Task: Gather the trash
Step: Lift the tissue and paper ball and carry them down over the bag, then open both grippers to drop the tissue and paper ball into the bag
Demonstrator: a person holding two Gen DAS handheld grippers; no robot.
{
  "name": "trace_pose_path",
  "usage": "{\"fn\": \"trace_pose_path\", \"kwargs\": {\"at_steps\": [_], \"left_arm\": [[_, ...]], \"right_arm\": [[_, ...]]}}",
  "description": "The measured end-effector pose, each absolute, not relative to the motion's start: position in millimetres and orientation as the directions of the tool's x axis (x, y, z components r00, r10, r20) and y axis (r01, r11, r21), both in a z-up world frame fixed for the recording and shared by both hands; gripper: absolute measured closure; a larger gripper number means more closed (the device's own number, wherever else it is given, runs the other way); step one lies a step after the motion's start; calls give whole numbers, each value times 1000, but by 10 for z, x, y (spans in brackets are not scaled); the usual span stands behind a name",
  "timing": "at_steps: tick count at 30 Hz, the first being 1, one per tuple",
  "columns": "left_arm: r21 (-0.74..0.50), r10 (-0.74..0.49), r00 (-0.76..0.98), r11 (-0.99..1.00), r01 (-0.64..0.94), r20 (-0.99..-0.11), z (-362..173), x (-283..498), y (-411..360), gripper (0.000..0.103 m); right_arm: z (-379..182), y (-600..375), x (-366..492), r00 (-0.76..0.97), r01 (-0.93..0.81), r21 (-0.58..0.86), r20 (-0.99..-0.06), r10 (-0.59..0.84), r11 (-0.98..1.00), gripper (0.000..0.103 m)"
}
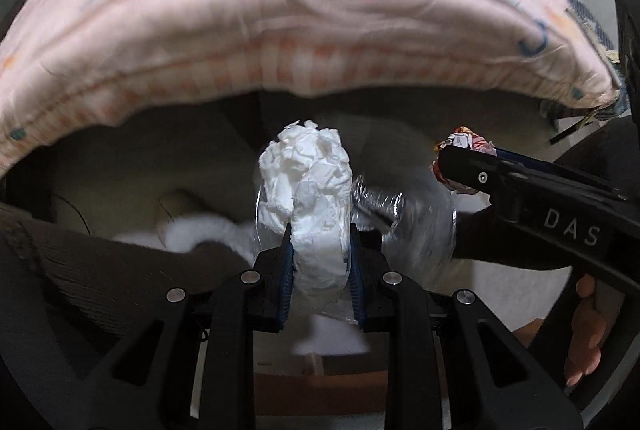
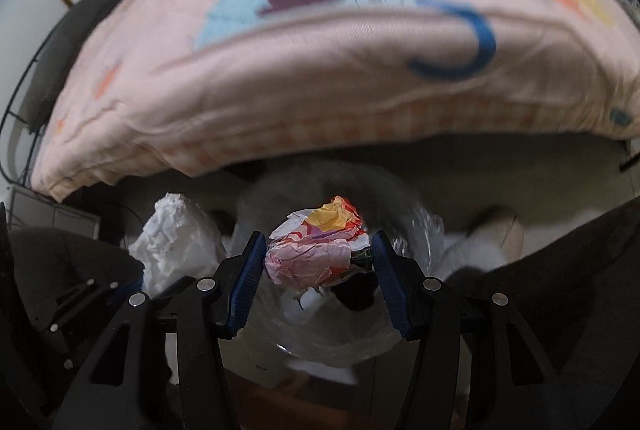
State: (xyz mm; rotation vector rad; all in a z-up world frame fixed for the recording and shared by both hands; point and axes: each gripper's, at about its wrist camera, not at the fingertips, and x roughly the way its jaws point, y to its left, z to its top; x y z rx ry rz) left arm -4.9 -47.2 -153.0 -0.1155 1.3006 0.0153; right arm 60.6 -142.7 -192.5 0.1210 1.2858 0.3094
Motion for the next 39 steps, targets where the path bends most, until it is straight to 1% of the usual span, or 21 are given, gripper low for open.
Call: {"fn": "trace_pose_path", "kwargs": {"at_steps": [6, 14, 26, 28, 30, 32, 34, 35, 36, 37, 39], "left_arm": [[-77, -60, 168, 992, -97, -984, -1874, 60, -531, 78], [-99, -92, 58, 986, -132, -994, -2275, 191, -535, 78], [-118, -123, -27, 982, -148, -992, -2645, 406, -485, 78], [-104, -110, -28, 983, -152, -994, -2665, 414, -478, 72], [-93, -98, -29, 983, -158, -995, -2670, 414, -475, 47], [-98, -103, -23, 982, -160, -994, -2661, 406, -467, 31], [-95, -98, -11, 984, -154, -995, -2623, 388, -475, 25], [-90, -91, -2, 985, -145, -996, -2594, 371, -483, 21], [-84, -84, 7, 987, -138, -996, -2569, 360, -489, 19], [-72, -69, 27, 989, -126, -997, -2508, 339, -507, 19], [-66, -61, 49, 990, -123, -997, -2451, 310, -508, 16]], "right_arm": [[-2376, -1422, 662, 135, -81, 252, -956, 261, 964, 51], [-2767, -1473, 741, 56, -26, 228, -972, 229, 973, 51], [-3139, -1462, 887, -11, -2, 178, -984, 178, 984, 51], [-3153, -1448, 906, -11, -9, 158, -987, 158, 987, 51], [-3164, -1448, 917, -10, -9, 152, -988, 152, 988, 50], [-3174, -1431, 921, -6, -17, 136, -991, 136, 991, 49], [-3156, -1439, 921, 1, -22, 128, -992, 129, 991, 46], [-3144, -1445, 923, 4, -24, 125, -992, 126, 992, 40], [-3130, -1447, 917, 10, -26, 121, -993, 121, 992, 35], [-3095, -1458, 907, 22, -26, 114, -993, 115, 993, 33], [-3029, -1481, 892, 44, -22, 111, -993, 112, 994, 24]]}}
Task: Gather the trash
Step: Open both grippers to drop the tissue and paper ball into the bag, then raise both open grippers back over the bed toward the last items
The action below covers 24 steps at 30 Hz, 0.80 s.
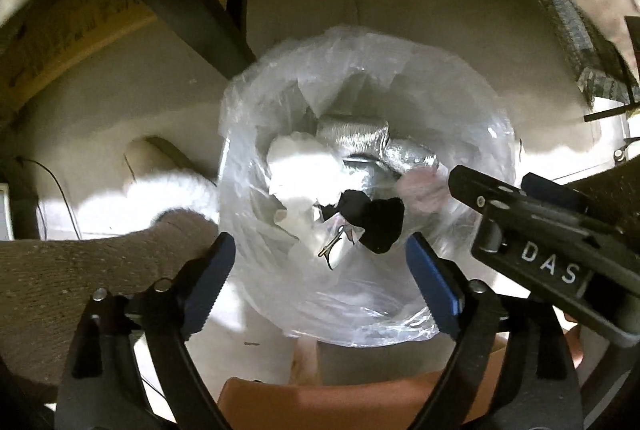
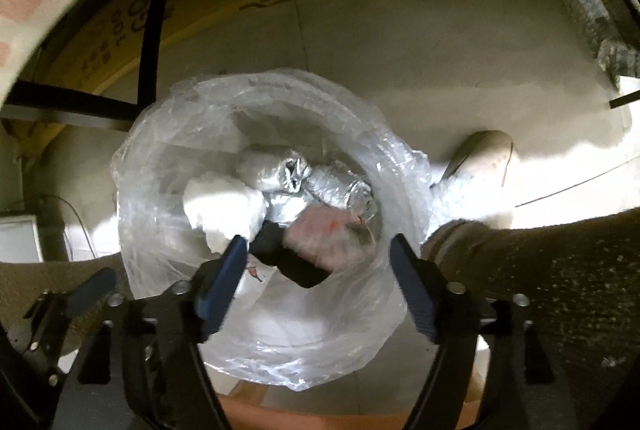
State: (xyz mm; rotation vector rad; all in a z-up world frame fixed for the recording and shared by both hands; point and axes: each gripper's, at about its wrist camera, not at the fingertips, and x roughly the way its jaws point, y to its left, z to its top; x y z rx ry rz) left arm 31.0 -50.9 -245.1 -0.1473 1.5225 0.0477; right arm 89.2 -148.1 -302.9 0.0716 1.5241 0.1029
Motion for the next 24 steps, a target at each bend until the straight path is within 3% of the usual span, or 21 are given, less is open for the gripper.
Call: {"fn": "trace_pose_path", "kwargs": {"at_steps": [6, 24], "left_arm": [[-118, -100, 124, 982, -149, -987, -2161, 207, -440, 12], [-116, -39, 402, 979, -170, -915, -1198, -211, -322, 9]], "right_arm": [[-2812, -1515, 834, 109, -49, 104, -988, 109, 993, 19], [-1663, -1494, 536, 429, -156, 82, -892, 142, 984, 17]]}}
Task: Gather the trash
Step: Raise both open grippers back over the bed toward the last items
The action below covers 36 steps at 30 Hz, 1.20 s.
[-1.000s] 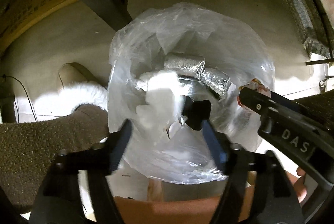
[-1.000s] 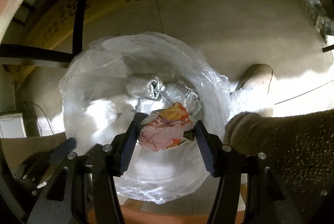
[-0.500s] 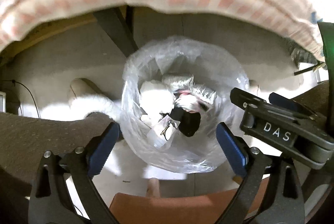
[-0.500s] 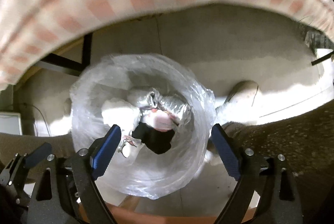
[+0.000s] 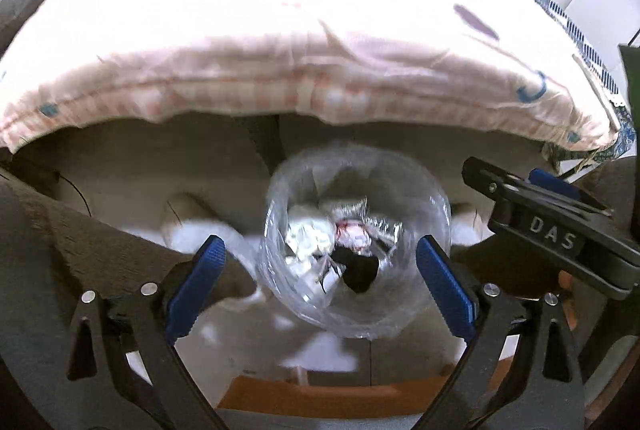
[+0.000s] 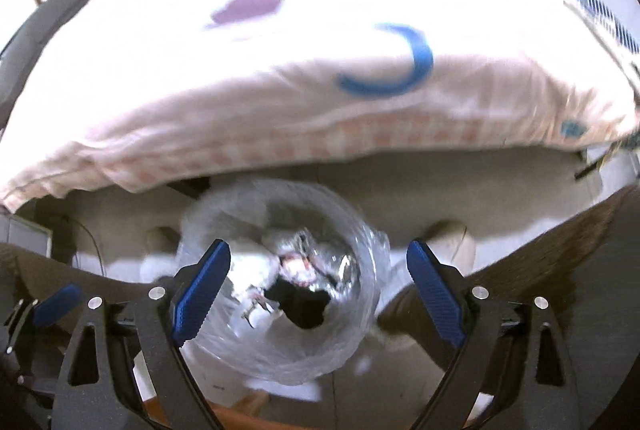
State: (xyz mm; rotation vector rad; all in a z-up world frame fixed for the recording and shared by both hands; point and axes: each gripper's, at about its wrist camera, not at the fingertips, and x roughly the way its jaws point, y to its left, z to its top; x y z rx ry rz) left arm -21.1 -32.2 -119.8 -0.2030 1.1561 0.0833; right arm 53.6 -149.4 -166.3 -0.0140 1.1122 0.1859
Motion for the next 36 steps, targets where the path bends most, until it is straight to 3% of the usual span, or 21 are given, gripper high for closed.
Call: {"fn": "trace_pose_path", "kwargs": {"at_steps": [13, 23, 28, 36], "left_arm": [[-94, -15, 509, 987, -129, -860, -851, -123, -194, 6], [-78, -94, 585, 996, 53, -806, -713, 311, -81, 6], [-146, -177, 578, 984, 100, -796, -686, 595, 4, 6], [-88, -187, 610, 978, 188, -770, -614, 1171, 52, 6]], "right_arm": [[-706, -1462, 626, 704, -301, -17, -678, 210, 953, 17], [-510, -1460, 1121, 686, -346, 64, -663, 298, 936, 17], [-558, -1433, 1479, 671, -348, 104, -666, 325, 932, 17], [-703, -1369, 2080, 636, -359, 134, -689, 347, 924, 17]]}}
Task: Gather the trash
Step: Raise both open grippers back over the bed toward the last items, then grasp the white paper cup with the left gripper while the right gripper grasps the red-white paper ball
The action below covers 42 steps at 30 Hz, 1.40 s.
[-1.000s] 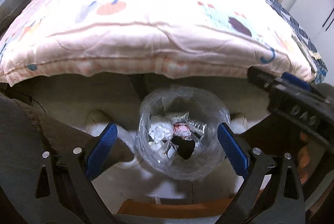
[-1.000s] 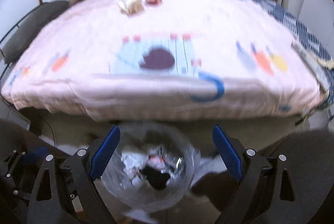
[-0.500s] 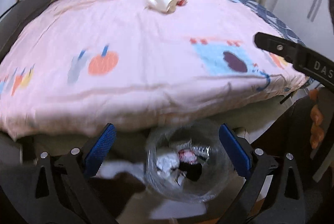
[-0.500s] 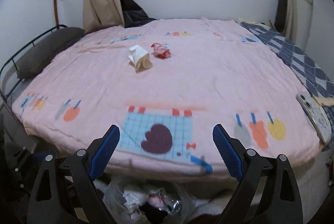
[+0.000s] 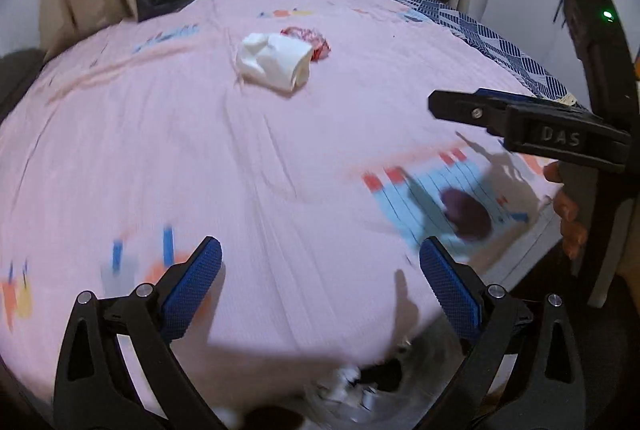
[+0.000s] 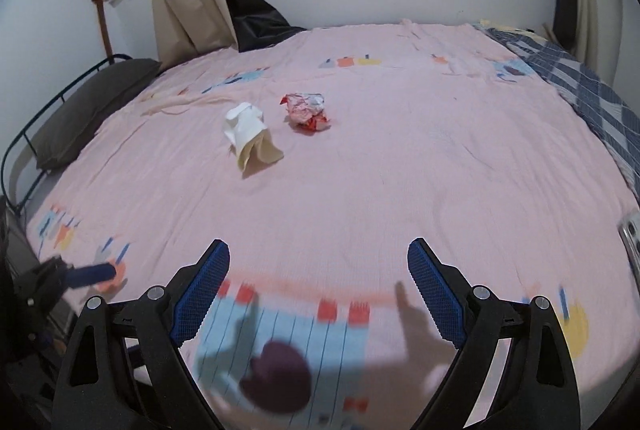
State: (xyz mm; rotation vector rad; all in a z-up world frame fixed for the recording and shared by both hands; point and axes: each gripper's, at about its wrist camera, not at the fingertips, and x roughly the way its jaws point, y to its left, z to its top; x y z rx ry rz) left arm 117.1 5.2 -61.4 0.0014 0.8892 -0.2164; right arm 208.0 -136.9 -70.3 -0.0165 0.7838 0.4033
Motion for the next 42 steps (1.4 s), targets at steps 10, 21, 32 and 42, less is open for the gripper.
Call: {"fn": "trace_pose_path", "kwargs": {"at_steps": [10, 21, 32, 42], "left_arm": [[-240, -293, 612, 956, 170, -735, -680, 1874, 308, 6], [-246, -300, 610, 954, 175, -733, -744, 2368, 423, 6], [-257, -324, 611, 946, 198, -722, -783, 2696, 560, 6], [-277, -347, 631, 937, 212, -694, -742, 2955, 448, 6]], "right_arm": [[-832, -1163, 2970, 602, -366, 231, -679, 419, 901, 18], [-1004, -945, 3756, 577, -315, 323, -681, 450, 892, 31], [-1088, -811, 4137, 534, -333, 433, -645, 546, 838, 69], [-877, -986, 3978, 570, -369, 423, -599, 561, 827, 70]]}}
